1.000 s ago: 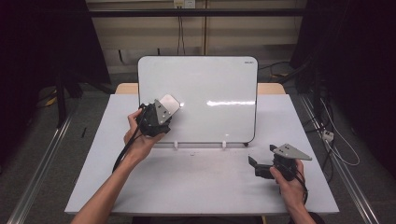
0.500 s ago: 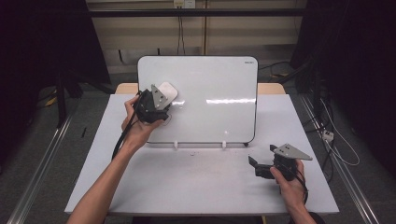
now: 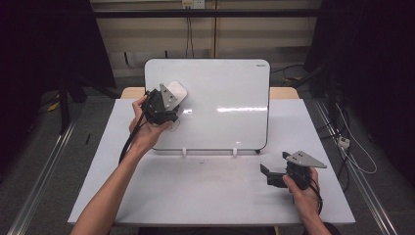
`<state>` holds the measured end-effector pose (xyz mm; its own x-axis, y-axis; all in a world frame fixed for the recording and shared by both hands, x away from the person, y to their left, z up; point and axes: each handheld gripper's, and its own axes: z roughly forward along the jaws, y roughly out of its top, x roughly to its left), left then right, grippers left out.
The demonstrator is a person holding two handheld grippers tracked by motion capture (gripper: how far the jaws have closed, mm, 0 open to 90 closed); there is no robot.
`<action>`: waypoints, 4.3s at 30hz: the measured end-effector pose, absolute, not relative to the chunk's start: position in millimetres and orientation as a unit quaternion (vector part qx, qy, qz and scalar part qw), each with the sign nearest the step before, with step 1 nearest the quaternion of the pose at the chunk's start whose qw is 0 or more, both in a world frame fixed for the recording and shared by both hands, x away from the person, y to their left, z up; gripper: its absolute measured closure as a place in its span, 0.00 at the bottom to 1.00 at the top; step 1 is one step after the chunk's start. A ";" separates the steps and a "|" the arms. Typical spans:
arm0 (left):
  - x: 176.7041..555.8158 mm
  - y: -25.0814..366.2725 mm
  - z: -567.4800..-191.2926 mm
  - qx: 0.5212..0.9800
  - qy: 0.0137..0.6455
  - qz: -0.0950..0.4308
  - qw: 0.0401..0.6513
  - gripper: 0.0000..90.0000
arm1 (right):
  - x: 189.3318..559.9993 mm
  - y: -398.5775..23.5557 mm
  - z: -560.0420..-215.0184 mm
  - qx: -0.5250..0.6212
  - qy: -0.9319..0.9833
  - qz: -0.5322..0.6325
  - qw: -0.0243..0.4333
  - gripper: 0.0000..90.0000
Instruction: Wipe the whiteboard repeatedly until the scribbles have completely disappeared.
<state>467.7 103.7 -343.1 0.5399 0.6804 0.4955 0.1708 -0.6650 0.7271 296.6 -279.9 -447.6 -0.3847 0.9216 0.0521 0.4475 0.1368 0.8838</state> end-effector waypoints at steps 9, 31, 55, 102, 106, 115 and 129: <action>456.1 89.9 -356.0 0.825 0.242 0.403 0.314 0.35 | 296.8 -279.6 -447.8 0.486 0.705 0.443 0.267 0.06; 416.0 44.3 -395.1 0.853 0.176 0.399 0.288 0.35 | 296.4 -279.1 -447.3 0.482 0.706 0.444 0.268 0.06; 451.2 128.6 -359.3 0.821 0.280 0.392 0.307 0.35 | 295.8 -281.1 -447.0 0.484 0.705 0.443 0.269 0.06; 420.2 122.1 -391.1 0.825 0.286 0.334 0.354 0.35 | 297.3 -279.5 -447.4 0.485 0.705 0.443 0.269 0.06; 417.1 129.0 -378.9 0.815 0.286 0.339 0.374 0.35 | 296.8 -279.7 -446.7 0.485 0.702 0.446 0.269 0.06; 411.8 144.3 -360.6 0.800 0.290 0.347 0.395 0.35 | 297.0 -279.9 -447.1 0.486 0.702 0.446 0.269 0.06; 394.1 170.8 -356.5 0.786 0.317 0.348 0.401 0.35 | 294.8 -280.0 -446.6 0.483 0.703 0.447 0.268 0.06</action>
<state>394.1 170.8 -356.5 0.5565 0.7777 0.2925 0.2198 -0.4773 0.8508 294.8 -280.0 -446.6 -0.3893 0.9195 0.0549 0.4403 0.1335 0.8879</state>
